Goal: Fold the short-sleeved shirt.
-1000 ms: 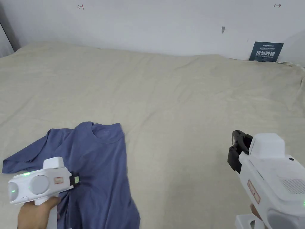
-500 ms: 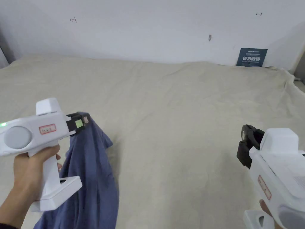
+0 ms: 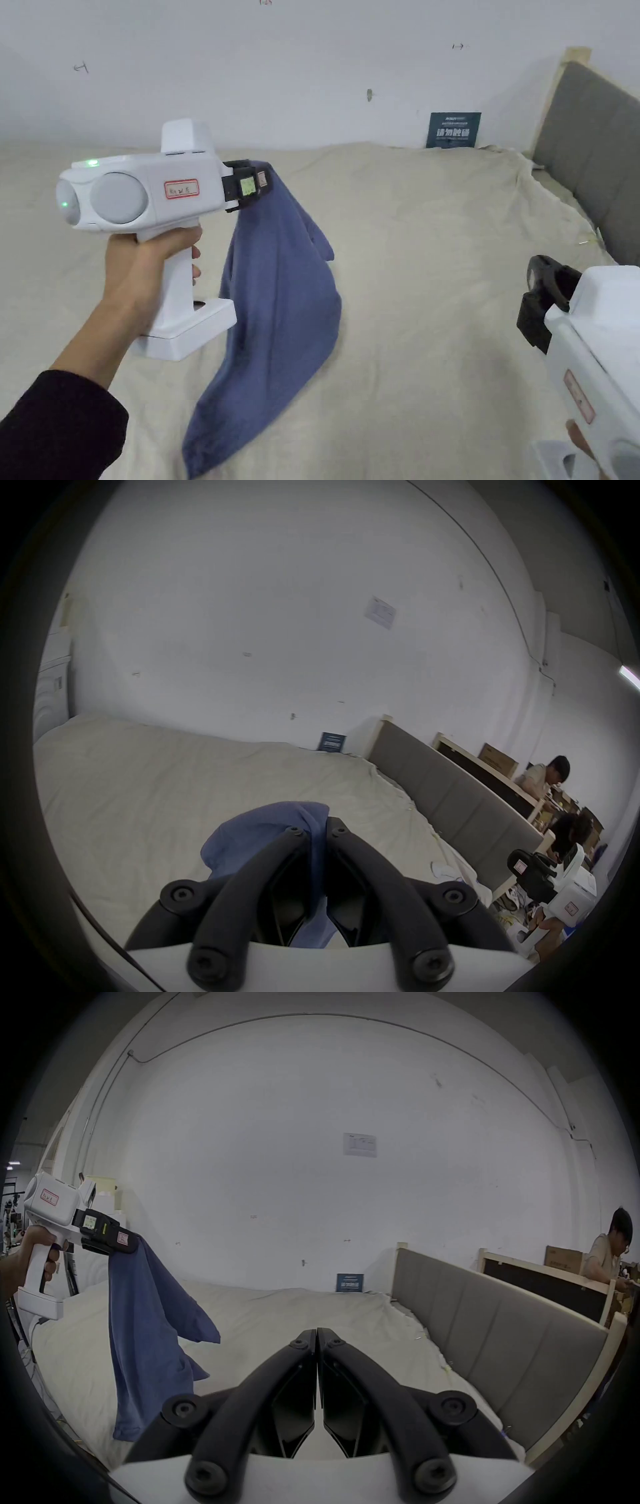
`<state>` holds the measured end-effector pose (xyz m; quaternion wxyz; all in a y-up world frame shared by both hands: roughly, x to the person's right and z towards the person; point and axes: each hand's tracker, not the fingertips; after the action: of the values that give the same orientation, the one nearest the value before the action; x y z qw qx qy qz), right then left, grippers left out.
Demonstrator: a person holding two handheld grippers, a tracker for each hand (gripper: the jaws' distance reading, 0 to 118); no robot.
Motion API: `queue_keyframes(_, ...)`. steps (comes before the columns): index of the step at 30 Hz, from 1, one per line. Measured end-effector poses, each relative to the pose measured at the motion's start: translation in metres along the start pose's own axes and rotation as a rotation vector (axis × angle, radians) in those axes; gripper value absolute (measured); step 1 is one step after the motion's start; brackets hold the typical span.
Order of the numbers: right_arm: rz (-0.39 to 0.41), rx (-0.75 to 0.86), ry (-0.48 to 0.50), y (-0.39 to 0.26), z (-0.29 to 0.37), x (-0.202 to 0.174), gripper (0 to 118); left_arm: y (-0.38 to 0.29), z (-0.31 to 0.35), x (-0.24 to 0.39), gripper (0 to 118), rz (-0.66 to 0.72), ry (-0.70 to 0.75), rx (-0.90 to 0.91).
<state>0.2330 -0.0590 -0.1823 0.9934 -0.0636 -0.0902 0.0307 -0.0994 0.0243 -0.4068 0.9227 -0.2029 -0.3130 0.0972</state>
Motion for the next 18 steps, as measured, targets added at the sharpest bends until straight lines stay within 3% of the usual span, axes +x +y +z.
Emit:
queue_keyframes(11,-0.011,-0.021,-0.071,-0.01,0.008,0.028,0,-0.093,-0.066,0.064,4,-0.123,-0.194,-0.266)
queue_keyframes(18,-0.027,-0.062,-0.048,-0.027,-0.002,0.022,0,-0.188,-0.11,0.051,4,-0.135,-0.143,-0.507)
